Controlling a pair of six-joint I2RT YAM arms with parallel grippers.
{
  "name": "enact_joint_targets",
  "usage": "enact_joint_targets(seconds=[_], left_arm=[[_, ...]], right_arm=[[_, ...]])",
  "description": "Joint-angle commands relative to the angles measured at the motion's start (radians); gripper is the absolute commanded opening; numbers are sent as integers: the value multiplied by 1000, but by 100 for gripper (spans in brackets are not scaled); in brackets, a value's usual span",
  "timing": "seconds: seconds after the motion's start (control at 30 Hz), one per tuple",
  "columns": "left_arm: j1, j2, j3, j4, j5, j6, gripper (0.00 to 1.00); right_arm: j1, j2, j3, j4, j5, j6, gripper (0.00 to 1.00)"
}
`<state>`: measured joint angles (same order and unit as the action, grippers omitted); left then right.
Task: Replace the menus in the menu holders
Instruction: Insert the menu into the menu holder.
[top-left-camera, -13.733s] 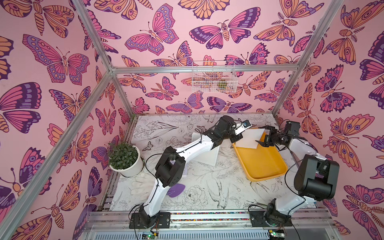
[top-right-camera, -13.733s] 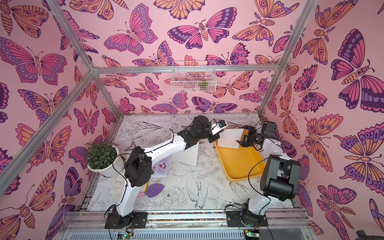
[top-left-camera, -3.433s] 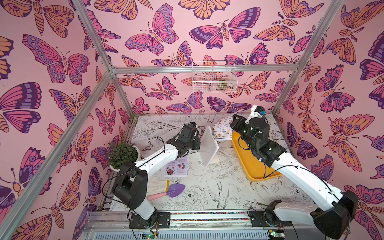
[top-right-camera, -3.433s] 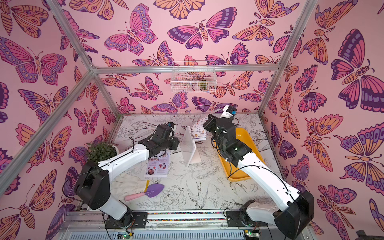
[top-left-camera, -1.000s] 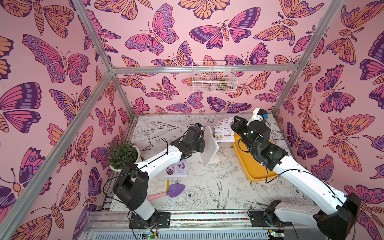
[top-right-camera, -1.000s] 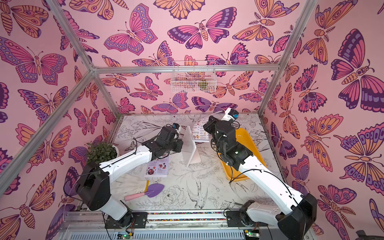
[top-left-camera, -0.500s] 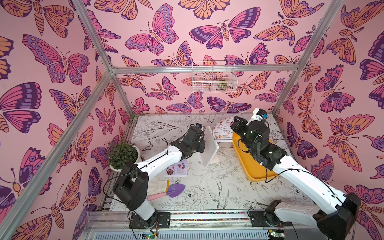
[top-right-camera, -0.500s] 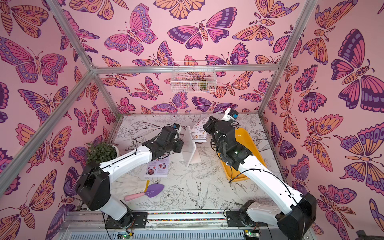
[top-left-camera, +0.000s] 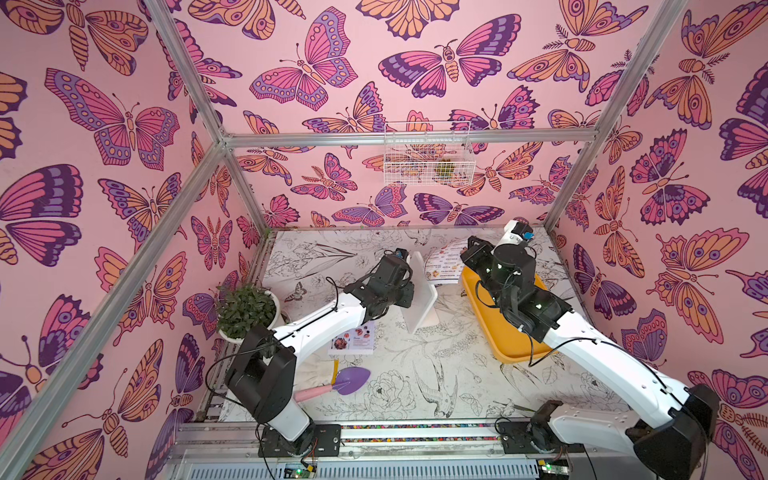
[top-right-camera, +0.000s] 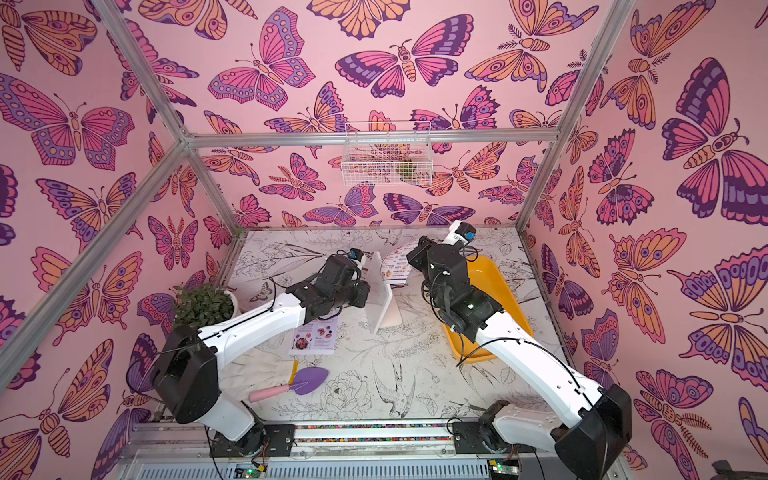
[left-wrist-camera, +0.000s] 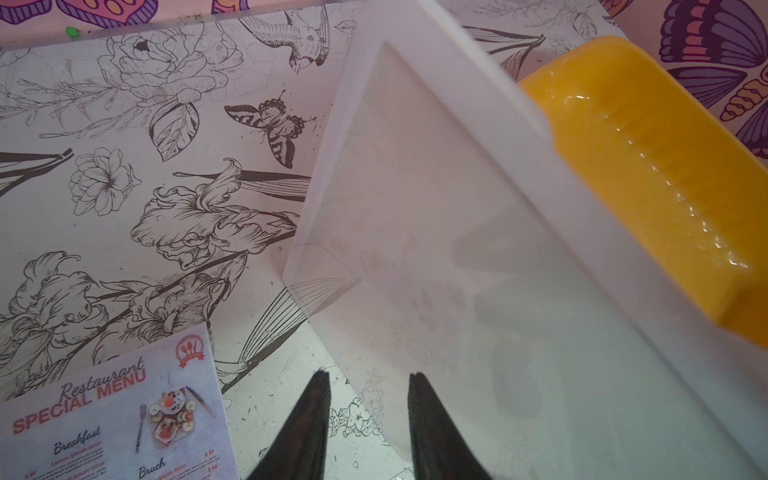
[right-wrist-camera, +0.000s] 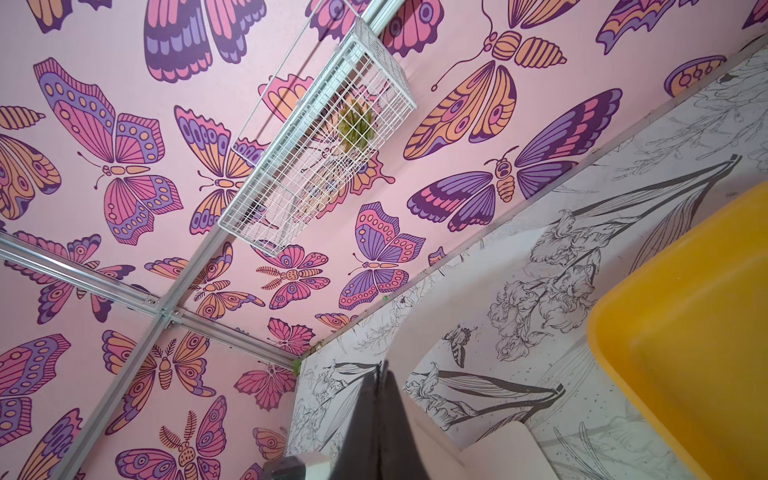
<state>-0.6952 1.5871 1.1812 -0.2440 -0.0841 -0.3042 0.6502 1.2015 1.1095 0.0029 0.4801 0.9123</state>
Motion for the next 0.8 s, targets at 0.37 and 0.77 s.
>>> enact_joint_targets(seconds=[0.37,0.77], left_arm=[[-9,-38,14,-18,-31,-11,35],[-9,-30,31,-22,-37,-7,35]], right_arm=[[8,-37,-26,2,58,-17,0],[8,-62,-46,7,84,-40,0]])
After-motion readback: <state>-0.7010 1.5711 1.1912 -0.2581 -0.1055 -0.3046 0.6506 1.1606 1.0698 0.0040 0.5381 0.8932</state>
